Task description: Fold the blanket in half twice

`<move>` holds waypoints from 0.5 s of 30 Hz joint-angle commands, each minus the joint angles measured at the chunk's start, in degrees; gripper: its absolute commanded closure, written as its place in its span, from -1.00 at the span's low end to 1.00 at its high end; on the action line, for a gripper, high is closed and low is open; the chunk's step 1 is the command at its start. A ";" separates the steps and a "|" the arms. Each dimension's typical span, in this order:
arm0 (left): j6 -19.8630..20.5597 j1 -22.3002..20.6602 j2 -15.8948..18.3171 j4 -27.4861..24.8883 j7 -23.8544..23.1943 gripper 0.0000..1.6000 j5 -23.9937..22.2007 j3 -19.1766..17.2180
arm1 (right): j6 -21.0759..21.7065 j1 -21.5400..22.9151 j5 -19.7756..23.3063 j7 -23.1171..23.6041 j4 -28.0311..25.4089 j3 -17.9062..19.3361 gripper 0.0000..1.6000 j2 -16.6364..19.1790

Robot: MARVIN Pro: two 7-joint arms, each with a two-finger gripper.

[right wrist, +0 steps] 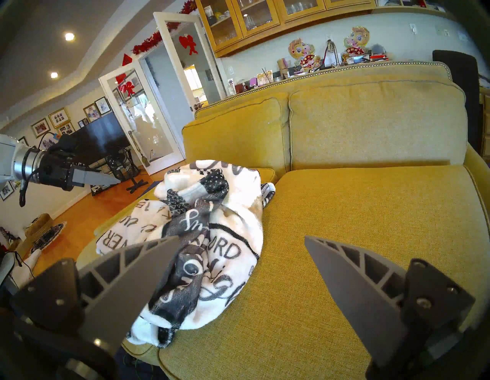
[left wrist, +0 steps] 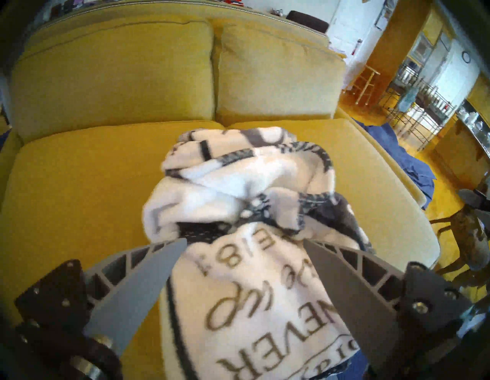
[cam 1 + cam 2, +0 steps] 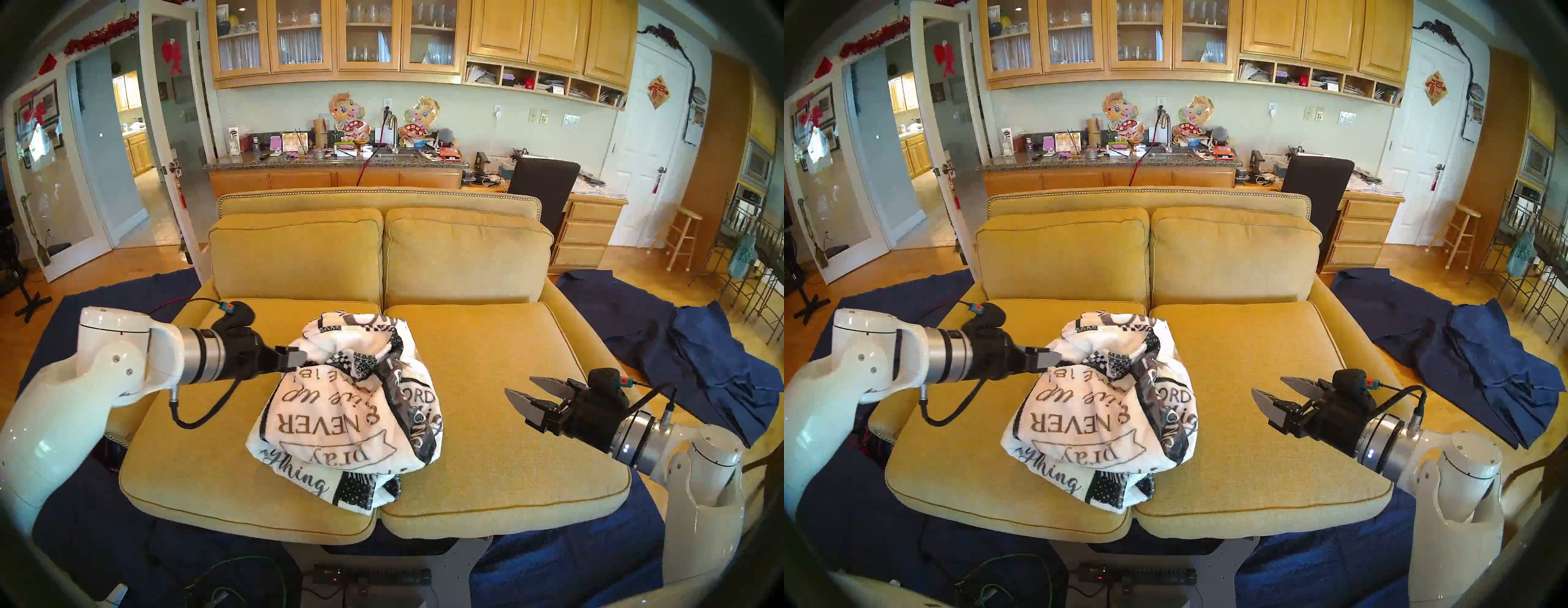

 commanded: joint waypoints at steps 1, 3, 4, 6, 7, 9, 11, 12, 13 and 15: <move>-0.80 3.62 1.02 3.24 -1.35 -1.00 0.46 -8.58 | -0.22 0.68 0.28 0.13 -0.95 0.09 -1.00 0.14; -0.83 4.79 0.78 4.48 -1.76 -1.00 0.77 -10.76 | -0.22 0.68 0.27 0.13 -0.93 0.09 -1.00 0.14; -1.02 5.04 0.76 5.03 -1.84 -1.00 1.08 -11.03 | -0.22 0.68 0.27 0.13 -0.92 0.09 -1.00 0.14; -1.00 6.79 0.05 6.01 -2.74 -1.00 1.21 -13.99 | -0.22 0.70 0.26 0.14 -0.93 0.09 -1.00 0.14; -1.07 7.24 -0.12 6.48 -3.13 -1.00 1.34 -14.52 | -0.23 0.70 0.26 0.14 -0.93 0.09 -1.00 0.14; -1.19 8.52 -0.67 7.32 -4.09 -1.00 1.73 -16.36 | -0.23 0.71 0.26 0.15 -0.94 0.09 -1.00 0.14; -1.36 9.66 -1.21 7.98 -5.15 -1.00 2.22 -17.62 | -0.23 0.72 0.27 0.15 -0.96 0.10 -1.00 0.14; -1.38 10.86 -1.81 8.12 -6.06 -1.00 2.56 -19.29 | -0.23 0.73 0.26 0.15 -0.96 0.10 -1.00 0.14; -1.49 11.33 -2.06 8.33 -6.56 -1.00 2.87 -19.54 | -0.23 0.73 0.26 0.15 -0.96 0.10 -1.00 0.14; -1.68 12.87 -2.81 8.42 -7.96 -1.00 3.59 -20.92 | -0.23 0.73 0.26 0.16 -0.96 0.10 -1.00 0.14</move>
